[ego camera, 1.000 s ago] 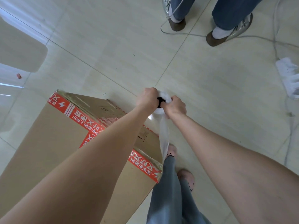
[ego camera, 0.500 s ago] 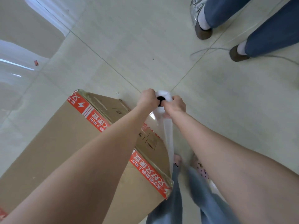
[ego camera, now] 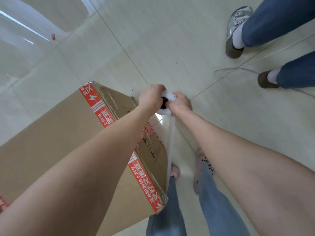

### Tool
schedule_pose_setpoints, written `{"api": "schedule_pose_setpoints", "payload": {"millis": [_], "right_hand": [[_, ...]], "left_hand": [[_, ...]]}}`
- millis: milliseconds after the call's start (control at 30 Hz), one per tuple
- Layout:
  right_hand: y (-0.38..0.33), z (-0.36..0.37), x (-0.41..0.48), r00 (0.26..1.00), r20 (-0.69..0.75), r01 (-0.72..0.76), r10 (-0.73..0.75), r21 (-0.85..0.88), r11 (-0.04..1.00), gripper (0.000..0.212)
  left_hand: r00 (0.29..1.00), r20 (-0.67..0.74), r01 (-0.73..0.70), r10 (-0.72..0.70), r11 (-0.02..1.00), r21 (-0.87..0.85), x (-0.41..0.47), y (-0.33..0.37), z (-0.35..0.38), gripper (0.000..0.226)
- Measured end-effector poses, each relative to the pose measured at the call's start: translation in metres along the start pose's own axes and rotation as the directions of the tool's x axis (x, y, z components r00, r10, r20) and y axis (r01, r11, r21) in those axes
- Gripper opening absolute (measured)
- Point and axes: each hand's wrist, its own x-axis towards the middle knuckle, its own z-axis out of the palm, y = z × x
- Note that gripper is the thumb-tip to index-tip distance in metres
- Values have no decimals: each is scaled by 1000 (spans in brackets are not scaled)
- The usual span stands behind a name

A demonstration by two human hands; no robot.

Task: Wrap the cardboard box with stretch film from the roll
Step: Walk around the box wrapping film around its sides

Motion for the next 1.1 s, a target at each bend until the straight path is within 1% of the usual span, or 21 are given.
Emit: {"api": "schedule_pose_setpoints", "payload": {"millis": [67, 100, 167, 233, 300, 367, 433, 500, 533, 633, 667, 800, 967, 1033, 1100], "right_hand": [[-7, 1, 5, 1000, 17, 21, -21, 25, 999, 18], [-11, 2, 8, 999, 30, 27, -28, 38, 999, 17], [-17, 4, 12, 999, 46, 19, -22, 55, 998, 21], [-23, 6, 16, 999, 48, 16, -18, 26, 1000, 24], [-27, 6, 18, 998, 51, 26, -25, -19, 999, 27], [-30, 7, 20, 998, 56, 34, -31, -56, 998, 29], [-34, 6, 22, 997, 60, 43, -38, -84, 996, 30], [-39, 4, 23, 997, 71, 42, -34, -124, 991, 31], [-40, 3, 25, 997, 76, 40, -30, -140, 989, 31], [-42, 1, 28, 995, 94, 51, -33, -199, 979, 34], [-44, 0, 30, 995, 98, 56, -36, -216, 975, 34], [-52, 2, 37, 993, 103, 77, -55, -224, 971, 32], [-68, 7, 46, 993, 118, 57, -30, -232, 971, 26], [-74, 12, 47, 991, 136, 53, -20, -244, 968, 28], [-82, 19, 50, 992, 128, 56, -20, -279, 959, 31]], "left_hand": [[1000, -3, 0, 0, 1000, 24, 5, 0, -7, 43], [1000, -8, 3, -3, 999, 39, 8, 1, -12, 40], [1000, -19, 23, -22, 998, 57, 12, 0, -18, 33], [998, -46, 35, -33, 999, 42, 16, -3, -19, 38], [993, -50, 106, -108, 994, -37, 18, -9, -20, 41], [976, -34, 207, -213, 969, -135, 18, -15, -21, 33], [965, 6, 257, -262, 942, -215, 18, -17, -22, 33], [949, 48, 311, -312, 898, -310, 14, -17, -21, 40], [935, 75, 350, -348, 861, -370, 13, -18, -19, 39], [863, 200, 495, -464, 697, -518, 9, -15, -14, 23], [856, 202, 504, -476, 680, -532, 12, -16, -12, 19], [884, 85, 445, -460, 772, -453, 20, -18, -19, 8], [915, 50, 392, -400, 853, -344, 32, -27, -35, 5], [921, 37, 380, -388, 873, -306, 35, -33, -41, 6], [929, 8, 358, -370, 893, -273, 40, -42, -47, 14]]}}
